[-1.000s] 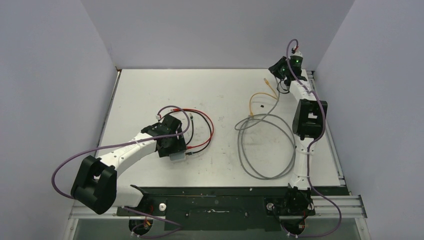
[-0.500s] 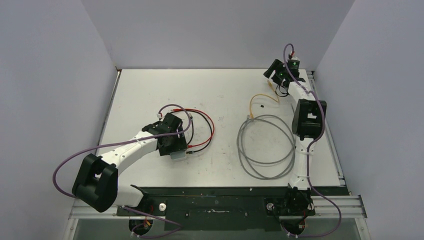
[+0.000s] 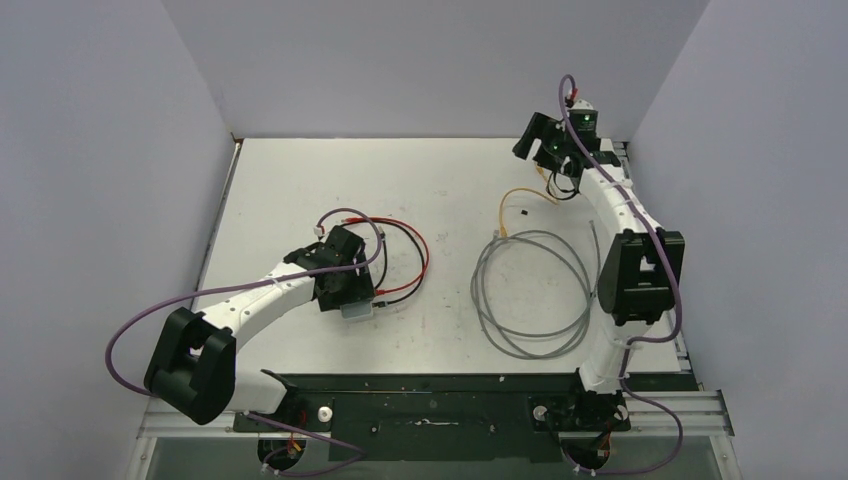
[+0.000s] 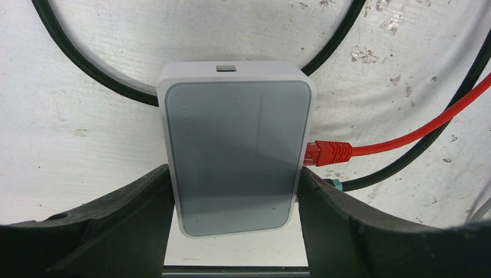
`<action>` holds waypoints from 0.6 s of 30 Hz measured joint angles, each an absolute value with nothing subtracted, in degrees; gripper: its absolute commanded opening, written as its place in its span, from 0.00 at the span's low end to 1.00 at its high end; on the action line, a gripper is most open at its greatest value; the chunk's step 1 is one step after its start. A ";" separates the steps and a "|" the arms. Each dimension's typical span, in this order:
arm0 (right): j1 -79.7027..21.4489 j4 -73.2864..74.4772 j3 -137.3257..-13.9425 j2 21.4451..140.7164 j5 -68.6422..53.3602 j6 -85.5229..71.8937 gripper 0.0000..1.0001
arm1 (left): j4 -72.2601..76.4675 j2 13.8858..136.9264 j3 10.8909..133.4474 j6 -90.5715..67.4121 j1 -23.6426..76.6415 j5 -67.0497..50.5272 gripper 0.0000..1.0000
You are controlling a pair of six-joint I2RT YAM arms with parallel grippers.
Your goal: Pull the plug from the switch port
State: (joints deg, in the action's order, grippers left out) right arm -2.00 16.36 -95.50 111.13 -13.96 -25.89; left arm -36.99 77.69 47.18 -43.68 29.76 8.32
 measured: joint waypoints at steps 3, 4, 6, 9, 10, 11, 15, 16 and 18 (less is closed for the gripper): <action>-4.99 19.00 -90.11 104.90 -14.35 -24.80 0.91 | -36.84 77.69 47.18 -43.68 29.65 8.32 0.00; -5.85 19.94 -88.73 103.48 -14.39 -24.51 0.91 | -36.77 77.69 47.18 -43.70 29.61 8.29 0.00; -8.54 22.68 -84.68 100.27 -14.44 -23.49 0.90 | -36.51 77.69 47.09 -43.70 29.56 8.32 0.00; -12.27 27.55 -79.66 97.38 -14.37 -22.11 0.90 | -36.12 77.69 46.61 -43.70 29.52 8.32 0.00; -13.54 29.28 -78.32 96.88 -14.26 -21.58 0.90 | -36.14 77.69 46.46 -43.70 29.52 8.32 0.00; -14.85 30.92 -77.08 96.51 -14.09 -21.19 0.90 | -36.07 77.69 46.30 -43.70 29.52 8.32 0.00; -19.77 36.77 -72.64 95.96 -13.19 -19.66 0.88 | -35.90 77.69 46.19 -43.70 29.50 8.29 0.00; -20.88 37.74 -71.59 95.96 -13.08 -19.42 0.87 | -35.81 77.69 46.19 -43.72 29.50 8.29 0.00; -22.63 39.05 -69.45 96.01 -13.02 -18.92 0.85 | -35.44 77.69 45.91 -43.77 29.50 8.29 0.00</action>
